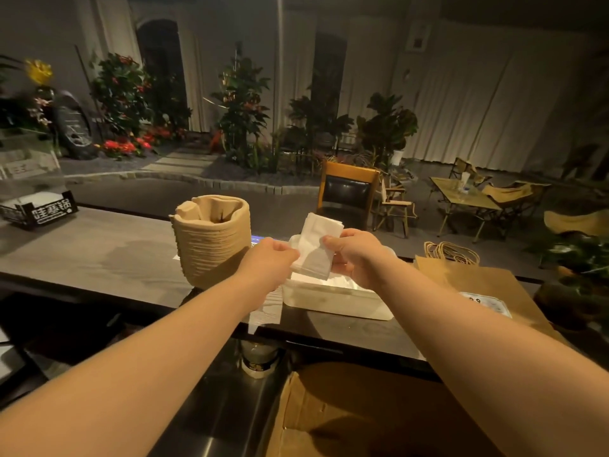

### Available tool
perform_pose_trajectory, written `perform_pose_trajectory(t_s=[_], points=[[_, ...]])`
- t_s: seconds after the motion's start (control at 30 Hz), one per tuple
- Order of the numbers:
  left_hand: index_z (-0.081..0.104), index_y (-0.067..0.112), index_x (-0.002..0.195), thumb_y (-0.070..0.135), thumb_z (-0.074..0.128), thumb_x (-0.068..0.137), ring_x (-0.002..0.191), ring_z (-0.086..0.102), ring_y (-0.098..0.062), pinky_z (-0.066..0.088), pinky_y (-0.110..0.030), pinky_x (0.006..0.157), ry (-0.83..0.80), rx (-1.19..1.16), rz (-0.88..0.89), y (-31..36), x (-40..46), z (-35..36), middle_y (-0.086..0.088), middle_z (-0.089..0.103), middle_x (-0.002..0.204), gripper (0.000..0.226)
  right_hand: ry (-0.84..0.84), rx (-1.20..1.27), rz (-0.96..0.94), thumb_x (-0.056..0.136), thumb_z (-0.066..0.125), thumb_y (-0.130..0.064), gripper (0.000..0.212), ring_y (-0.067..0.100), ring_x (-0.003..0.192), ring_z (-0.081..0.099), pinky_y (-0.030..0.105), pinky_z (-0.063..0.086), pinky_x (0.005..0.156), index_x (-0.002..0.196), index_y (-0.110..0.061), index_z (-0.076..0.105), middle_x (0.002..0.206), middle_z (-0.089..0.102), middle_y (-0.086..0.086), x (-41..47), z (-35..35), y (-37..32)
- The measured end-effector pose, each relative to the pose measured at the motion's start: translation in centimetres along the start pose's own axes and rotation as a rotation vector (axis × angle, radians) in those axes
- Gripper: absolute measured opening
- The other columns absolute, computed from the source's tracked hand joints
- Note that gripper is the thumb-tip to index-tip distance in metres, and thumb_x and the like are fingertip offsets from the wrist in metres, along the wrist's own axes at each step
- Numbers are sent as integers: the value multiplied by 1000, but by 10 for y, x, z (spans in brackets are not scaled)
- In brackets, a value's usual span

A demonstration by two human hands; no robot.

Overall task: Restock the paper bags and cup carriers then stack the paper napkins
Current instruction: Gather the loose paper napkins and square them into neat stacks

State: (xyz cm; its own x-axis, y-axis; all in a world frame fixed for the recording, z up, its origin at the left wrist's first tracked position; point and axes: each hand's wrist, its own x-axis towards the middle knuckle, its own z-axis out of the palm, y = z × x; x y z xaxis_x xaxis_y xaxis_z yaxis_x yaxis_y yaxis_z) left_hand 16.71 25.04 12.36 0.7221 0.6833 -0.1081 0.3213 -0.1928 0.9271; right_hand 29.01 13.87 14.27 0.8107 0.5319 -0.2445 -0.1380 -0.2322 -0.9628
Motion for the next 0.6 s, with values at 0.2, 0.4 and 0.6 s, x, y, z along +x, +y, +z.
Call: perform_pose_trajectory(t_s=[0.2, 0.4, 0.6], points=[[61, 27, 125, 24, 54, 106, 92, 58, -10, 44, -22, 64, 79, 46, 80, -14, 10, 5, 5, 63, 113, 21, 5, -209, 190, 94, 73, -19, 18, 27, 97, 67, 38, 61, 85, 106, -7, 66, 110, 65, 11, 22, 15, 8], [62, 29, 118, 19, 53, 106, 91, 58, -11, 44, -21, 63, 143, 5, 108, -20, 10, 7, 11, 61, 105, 18, -40, -516, 257, 99, 62, -5, 9, 18, 93, 57, 26, 51, 87, 105, -11, 61, 104, 56, 8, 25, 16, 8], [64, 26, 115, 21, 54, 106, 92, 57, -11, 43, -21, 65, 171, -36, 109, -22, 11, 5, 9, 62, 103, 15, -9, -541, 107, 90, 71, -12, 18, 16, 58, 54, 25, 47, 54, 78, -8, 58, 77, 59, 8, 39, 13, 24]])
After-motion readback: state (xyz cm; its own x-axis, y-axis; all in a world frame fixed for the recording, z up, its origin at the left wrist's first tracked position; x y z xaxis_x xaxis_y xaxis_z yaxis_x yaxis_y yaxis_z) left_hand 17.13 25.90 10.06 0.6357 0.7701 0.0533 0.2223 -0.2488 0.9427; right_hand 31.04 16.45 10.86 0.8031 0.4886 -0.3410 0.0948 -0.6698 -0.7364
